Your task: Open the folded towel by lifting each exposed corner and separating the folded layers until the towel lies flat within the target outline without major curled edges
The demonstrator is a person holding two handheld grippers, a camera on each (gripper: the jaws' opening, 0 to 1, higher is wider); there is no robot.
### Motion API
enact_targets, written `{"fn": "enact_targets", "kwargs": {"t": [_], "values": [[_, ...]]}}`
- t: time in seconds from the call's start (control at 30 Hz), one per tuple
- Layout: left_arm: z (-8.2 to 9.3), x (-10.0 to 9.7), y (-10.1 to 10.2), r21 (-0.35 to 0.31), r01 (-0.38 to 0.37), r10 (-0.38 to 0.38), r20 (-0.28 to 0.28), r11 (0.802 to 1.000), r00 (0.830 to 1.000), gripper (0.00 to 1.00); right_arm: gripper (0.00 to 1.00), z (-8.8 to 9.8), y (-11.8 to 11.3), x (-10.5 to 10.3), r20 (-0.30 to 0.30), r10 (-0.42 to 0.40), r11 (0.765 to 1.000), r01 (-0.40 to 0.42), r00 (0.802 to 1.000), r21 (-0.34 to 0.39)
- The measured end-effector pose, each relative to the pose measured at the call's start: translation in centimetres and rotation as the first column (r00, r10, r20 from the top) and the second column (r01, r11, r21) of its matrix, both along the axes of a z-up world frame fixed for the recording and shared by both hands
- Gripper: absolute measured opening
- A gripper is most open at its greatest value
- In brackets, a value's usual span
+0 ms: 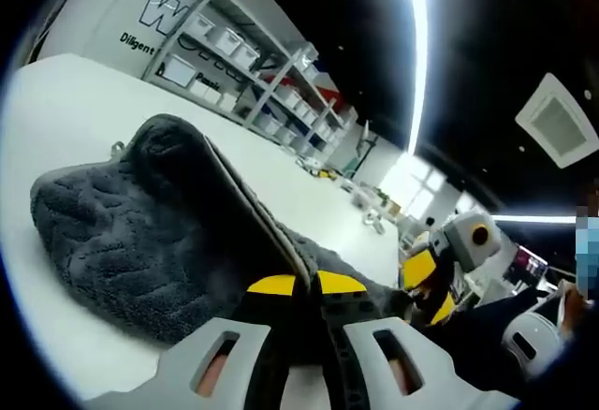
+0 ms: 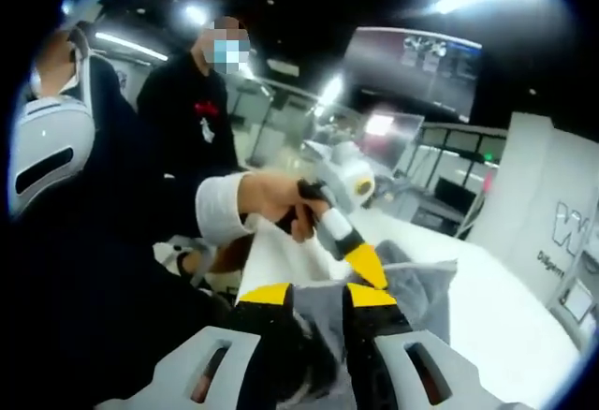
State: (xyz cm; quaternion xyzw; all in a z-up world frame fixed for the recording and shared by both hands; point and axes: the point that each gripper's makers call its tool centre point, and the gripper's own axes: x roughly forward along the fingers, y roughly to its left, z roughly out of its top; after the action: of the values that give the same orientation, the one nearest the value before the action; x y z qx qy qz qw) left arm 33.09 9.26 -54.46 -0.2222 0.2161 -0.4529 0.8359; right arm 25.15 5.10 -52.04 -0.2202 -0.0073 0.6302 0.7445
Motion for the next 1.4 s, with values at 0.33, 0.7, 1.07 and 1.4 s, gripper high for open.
{"fn": "enact_targets", "kwargs": {"t": [0.33, 0.7, 1.07, 1.4], "values": [[0.4, -0.3, 0.8, 0.034, 0.001, -0.002, 0.021, 0.999, 1.0, 0.05, 0.19, 0.0, -1.6, 2.9, -0.041, -0.109, 0.994, 0.109, 0.993, 0.018], [1.0, -0.3, 2.0, 0.058, -0.02, 0.017, 0.045, 0.998, 0.999, 0.05, 0.21, -1.4, -4.0, 6.7, -0.119, -0.269, 0.963, 0.27, 0.956, -0.008], [1.2, -0.5, 2.5, 0.064, -0.031, 0.028, 0.051, 0.997, 0.998, 0.05, 0.22, -3.0, -6.1, 9.0, -0.164, -0.369, 0.929, 0.367, 0.915, -0.039], [1.3, -0.5, 2.9, 0.065, -0.031, 0.028, 0.05, 0.997, 0.998, 0.05, 0.22, -4.7, -9.1, 11.8, -0.166, -0.483, 0.875, 0.479, 0.86, -0.068]]}}
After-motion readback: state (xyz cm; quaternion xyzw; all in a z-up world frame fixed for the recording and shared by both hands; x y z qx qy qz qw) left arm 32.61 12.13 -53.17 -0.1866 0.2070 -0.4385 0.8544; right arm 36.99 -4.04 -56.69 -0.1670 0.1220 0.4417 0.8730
